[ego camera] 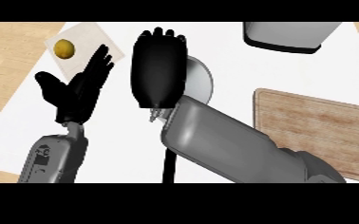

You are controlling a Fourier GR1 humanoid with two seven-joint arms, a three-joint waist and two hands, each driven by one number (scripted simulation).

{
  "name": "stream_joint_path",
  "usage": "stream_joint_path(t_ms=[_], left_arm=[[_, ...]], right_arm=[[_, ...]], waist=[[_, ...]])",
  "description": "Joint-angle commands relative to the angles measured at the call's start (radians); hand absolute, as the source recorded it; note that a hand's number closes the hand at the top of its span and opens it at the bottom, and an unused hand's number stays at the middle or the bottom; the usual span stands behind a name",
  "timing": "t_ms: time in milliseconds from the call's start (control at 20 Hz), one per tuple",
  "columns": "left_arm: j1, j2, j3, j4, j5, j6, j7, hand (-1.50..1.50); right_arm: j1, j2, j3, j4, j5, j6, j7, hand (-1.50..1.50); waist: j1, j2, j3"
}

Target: Pick the squash from the cutting board and place it in the pan

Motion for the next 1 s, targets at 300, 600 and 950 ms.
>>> stream_joint_path(t_ms=[300,600,950], left_arm=[[0.036,0.025,0.04,0.006,-0.013,0.018,-0.029,0.0],[0.038,0.031,0.07,-0.009,0.014,0.016,-0.017,0.0],[0.042,0.024,0.067,-0.026,0.025,0.01,-0.005,0.0]], right_arm=[[-0.068,0.012,0.043,0.141,-0.058,-0.212,0.232,1.5],[-0.017,0.013,0.029,0.229,-0.048,-0.336,0.15,1.5],[0.023,0.013,0.028,0.428,-0.131,-0.581,-0.062,1.5]], waist=[[-0.067,0.003,0.004],[-0.109,0.002,0.005],[-0.088,0.011,0.006]])
